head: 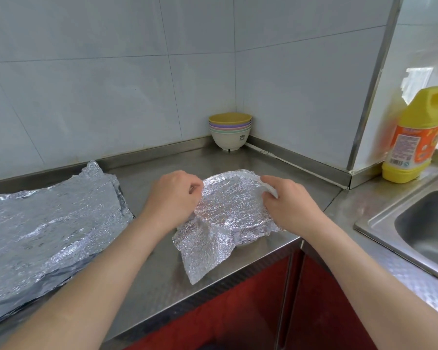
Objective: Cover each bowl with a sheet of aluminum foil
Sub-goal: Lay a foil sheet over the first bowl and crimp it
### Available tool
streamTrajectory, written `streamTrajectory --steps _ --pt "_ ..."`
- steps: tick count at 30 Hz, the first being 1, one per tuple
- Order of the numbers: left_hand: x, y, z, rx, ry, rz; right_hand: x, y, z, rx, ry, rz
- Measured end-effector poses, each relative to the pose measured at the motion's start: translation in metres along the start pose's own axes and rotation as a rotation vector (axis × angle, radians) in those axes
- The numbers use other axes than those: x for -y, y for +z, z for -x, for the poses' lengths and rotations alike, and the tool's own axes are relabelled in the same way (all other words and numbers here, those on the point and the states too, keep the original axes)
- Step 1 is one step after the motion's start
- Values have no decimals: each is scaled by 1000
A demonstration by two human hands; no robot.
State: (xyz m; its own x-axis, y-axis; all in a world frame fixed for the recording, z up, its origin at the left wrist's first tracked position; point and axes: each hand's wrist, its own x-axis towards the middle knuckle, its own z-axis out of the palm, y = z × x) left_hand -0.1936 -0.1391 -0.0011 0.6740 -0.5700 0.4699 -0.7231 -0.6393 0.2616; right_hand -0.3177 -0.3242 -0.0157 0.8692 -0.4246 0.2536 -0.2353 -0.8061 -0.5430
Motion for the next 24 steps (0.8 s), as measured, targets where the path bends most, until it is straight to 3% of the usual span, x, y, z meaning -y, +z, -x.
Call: streamTrajectory --steps 5,8,10,15,20,24 --pt "2 0 -11 49 -180 45 0 7 -5 -33 29 -53" --pt "2 -2 -11 62 -194 -14 1 10 -6 -39 -25 -116" --pt "-7 -7 -3 10 -107 -91 1 8 -3 -31 -46 -195" --pt "-64 -10 35 2 164 104 -12 -7 23 -189 -73 -410" --pt "-84 14 45 -1 235 46 -19 5 45 -222 -251 -176" --pt "-78 16 45 -33 287 -27 -20 6 44 -220 -255 -152"
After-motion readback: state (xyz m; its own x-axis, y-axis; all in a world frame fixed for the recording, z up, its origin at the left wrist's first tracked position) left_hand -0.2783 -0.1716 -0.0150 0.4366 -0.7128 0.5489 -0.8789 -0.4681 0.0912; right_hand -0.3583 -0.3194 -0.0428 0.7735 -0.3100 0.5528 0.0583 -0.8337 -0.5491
